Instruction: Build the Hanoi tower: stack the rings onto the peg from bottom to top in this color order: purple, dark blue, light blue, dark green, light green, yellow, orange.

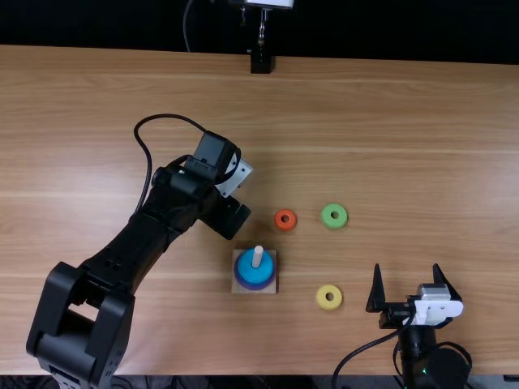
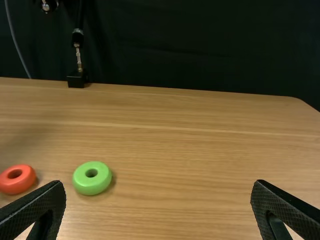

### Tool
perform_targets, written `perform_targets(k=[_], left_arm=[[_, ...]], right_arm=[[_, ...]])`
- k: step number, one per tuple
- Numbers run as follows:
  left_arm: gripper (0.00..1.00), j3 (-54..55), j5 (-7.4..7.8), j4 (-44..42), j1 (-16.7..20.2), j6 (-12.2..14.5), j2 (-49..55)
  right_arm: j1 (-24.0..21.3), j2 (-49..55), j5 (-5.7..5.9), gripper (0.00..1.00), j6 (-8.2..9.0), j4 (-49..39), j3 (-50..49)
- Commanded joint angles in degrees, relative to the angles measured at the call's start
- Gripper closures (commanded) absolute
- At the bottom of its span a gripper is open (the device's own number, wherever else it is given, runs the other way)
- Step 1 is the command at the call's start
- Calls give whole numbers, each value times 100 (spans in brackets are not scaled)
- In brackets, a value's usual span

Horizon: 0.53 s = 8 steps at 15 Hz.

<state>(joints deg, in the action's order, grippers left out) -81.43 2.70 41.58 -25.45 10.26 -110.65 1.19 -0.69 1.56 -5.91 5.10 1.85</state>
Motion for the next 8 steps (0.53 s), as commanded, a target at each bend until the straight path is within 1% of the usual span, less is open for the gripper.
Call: perform_targets(k=[1,8], left_arm=[[0,-189,-17,-13,-100,29,-220],[0,-303,-6,-24,-206,18,-510]], right_arm=[[-49,69,55,0,1,2,-79],[-49,69,55,0,1,2,-79]])
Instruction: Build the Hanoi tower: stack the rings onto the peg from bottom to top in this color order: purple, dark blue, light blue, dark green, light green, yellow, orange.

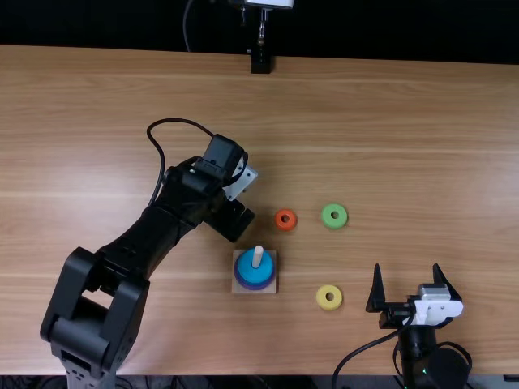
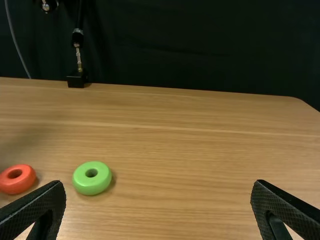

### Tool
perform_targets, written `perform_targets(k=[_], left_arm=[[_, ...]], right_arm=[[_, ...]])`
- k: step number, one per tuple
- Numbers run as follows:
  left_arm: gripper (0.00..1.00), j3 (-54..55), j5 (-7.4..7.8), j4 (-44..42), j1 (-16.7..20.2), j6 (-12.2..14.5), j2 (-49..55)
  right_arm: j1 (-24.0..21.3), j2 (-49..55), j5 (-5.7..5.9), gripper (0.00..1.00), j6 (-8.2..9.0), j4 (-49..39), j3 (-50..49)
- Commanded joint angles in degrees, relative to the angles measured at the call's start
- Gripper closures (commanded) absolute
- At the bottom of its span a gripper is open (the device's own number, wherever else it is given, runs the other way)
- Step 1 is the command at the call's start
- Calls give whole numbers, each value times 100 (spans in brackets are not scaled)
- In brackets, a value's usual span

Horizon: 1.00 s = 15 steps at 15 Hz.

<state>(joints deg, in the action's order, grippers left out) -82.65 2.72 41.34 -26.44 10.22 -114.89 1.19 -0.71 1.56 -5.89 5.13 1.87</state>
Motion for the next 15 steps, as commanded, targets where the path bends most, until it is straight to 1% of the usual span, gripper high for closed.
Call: perform_targets(k=[1,2,5,8,13,14,15], left_arm=[[0,-190,2,0,-107,22,-148],[0,-190,23,0,-107,33,-227],[0,-172,-8,0,-125,54,-253],[0,-172,13,11,-125,65,-262],[1,-155,-8,0,-195,65,-262],[16,-155,-8,0,-204,65,-297],[36,-155,-8,11,-213,65,-350]], right_arm=[[-49,71,55,0,-2,0,-81],[-49,71,55,0,-2,0,-81],[-49,71,55,0,-2,0,-81],[-49,71,55,0,-2,0,-81],[-49,71,55,0,-2,0,-81],[-49,71,55,0,-2,0,-81],[-49,71,55,0,-2,0,-81]])
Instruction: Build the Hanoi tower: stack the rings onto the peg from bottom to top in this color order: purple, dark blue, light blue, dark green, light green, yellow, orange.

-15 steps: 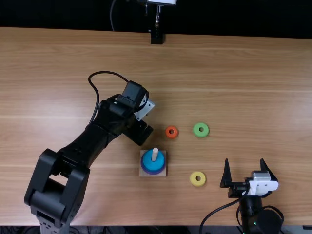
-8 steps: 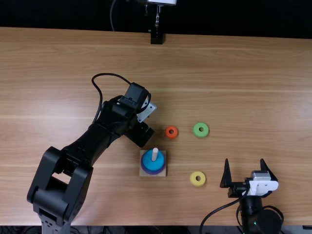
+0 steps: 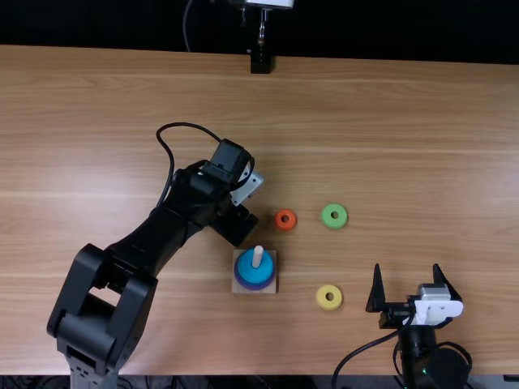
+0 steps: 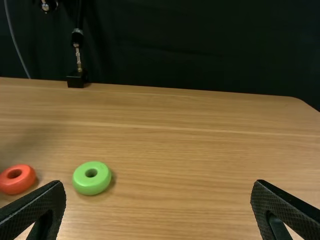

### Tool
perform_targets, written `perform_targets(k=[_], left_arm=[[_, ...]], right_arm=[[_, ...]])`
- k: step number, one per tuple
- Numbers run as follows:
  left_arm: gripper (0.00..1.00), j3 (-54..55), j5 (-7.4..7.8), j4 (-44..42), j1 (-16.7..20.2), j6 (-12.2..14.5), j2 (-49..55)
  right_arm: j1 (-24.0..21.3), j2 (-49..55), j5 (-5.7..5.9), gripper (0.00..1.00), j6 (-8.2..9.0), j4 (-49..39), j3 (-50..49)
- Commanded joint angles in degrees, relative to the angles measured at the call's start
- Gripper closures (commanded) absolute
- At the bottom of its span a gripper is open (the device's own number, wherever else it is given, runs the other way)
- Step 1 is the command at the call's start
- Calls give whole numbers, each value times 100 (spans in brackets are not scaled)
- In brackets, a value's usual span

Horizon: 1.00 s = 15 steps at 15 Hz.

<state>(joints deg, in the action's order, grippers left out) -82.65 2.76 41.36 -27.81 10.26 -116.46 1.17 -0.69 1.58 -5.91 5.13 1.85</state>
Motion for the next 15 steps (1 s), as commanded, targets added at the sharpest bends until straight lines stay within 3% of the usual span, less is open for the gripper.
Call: perform_targets(k=[1,3,4,10,15], left_arm=[[60,-155,-13,-2,-75,60,-192],[94,-146,-23,-2,-84,60,-192],[100,-146,-23,-2,-75,60,-192],[100,-427,-23,156,-66,39,-122],[100,-1315,-23,2160,-40,-56,748]], right_arm=[[-47,69,52,0,1,0,-79],[-47,69,52,0,1,0,-79],[-47,69,52,0,1,0,-79],[-47,69,52,0,1,0,-79],[-47,69,52,0,1,0,-79]])
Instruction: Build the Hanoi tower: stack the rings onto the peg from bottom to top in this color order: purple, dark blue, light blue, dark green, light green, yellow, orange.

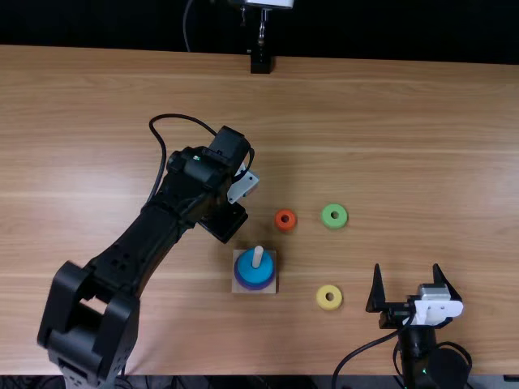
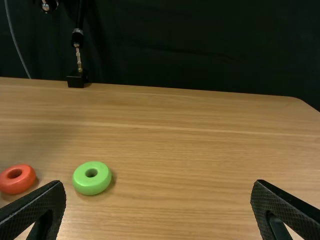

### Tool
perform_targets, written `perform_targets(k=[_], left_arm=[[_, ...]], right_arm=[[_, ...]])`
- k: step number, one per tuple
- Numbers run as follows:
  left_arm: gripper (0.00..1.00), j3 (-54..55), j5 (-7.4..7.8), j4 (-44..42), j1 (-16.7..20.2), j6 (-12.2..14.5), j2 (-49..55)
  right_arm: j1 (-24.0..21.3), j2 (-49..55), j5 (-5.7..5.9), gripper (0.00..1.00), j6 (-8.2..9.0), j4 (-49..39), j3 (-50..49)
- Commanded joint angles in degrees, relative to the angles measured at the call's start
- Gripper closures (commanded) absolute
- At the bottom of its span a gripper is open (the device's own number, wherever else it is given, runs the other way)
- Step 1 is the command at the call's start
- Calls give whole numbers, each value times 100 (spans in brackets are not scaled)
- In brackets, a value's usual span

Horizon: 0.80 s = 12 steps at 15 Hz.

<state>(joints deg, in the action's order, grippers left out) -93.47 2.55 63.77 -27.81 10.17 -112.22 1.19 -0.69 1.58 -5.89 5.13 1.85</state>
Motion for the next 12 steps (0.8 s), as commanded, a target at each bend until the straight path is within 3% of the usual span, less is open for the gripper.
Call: perform_targets(k=[1,3,7,9,12], left_arm=[[100,-382,-2,363,-40,-79,509],[100,-444,9,721,-58,-153,825],[100,-681,-86,1069,-277,-1039,1502],[100,-883,-276,1312,-462,-1165,1572],[100,-1305,-307,1755,-734,-1450,1590]], right_arm=[[-49,69,52,0,-2,0,-79],[-49,69,52,0,-2,0,-79],[-49,69,52,0,-2,0,-79],[-49,69,52,0,-2,0,-79],[-49,69,52,0,-2,0,-79]])
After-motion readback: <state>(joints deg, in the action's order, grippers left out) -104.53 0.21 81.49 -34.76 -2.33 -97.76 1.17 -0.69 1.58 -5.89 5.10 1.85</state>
